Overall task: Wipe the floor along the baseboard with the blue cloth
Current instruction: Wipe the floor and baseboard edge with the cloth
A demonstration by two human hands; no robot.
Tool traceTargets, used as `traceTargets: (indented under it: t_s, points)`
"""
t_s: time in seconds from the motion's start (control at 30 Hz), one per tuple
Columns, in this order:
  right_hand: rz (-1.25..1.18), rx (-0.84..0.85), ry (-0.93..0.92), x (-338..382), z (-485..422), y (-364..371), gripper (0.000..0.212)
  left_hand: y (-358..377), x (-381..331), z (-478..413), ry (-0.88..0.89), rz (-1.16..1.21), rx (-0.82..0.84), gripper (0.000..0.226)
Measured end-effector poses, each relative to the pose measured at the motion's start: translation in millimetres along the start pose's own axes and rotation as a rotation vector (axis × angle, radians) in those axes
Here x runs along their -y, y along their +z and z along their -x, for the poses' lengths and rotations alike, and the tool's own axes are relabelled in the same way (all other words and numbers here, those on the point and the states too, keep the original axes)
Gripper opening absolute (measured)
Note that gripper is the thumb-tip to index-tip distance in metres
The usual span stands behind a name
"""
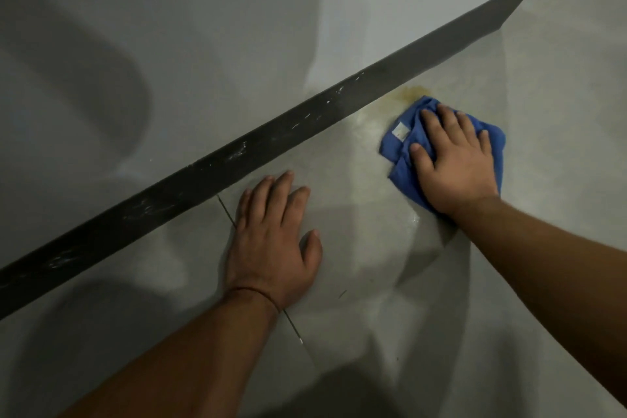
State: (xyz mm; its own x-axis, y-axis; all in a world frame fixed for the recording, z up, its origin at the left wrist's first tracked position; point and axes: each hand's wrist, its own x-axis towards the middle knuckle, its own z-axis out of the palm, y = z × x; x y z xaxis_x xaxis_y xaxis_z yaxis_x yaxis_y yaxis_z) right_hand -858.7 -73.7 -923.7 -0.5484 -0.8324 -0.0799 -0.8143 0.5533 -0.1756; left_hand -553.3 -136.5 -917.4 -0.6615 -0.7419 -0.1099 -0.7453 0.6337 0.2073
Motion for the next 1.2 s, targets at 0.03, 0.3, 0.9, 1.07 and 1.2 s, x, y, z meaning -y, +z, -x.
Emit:
traceTargets:
  t_s: [0.03,0.3,0.9,1.07,1.2]
  points:
    - [-0.009,-0.005,0.037,1,-9,0,0.07,1,0,0,0.004,-0.002,-0.007,0.069]
    - [0.032,0.085,-0.01,29,-47,-3,0.072,3,1,0,0.006,-0.029,-0.012,0.068]
    - [-0.033,-0.022,0.052,42,-59,-7,0.064,3,-1,1,-0.004,0.006,-0.034,0.069]
    - [-0.184,-0.088,-0.27,48,-15,4,0.047,2,-1,1,0.001,-0.011,-0.036,0.069]
    - [-0.159,-0.171,-0.19,19,-15,-2,0.048,1,0,1,0.007,-0.004,-0.04,0.068]
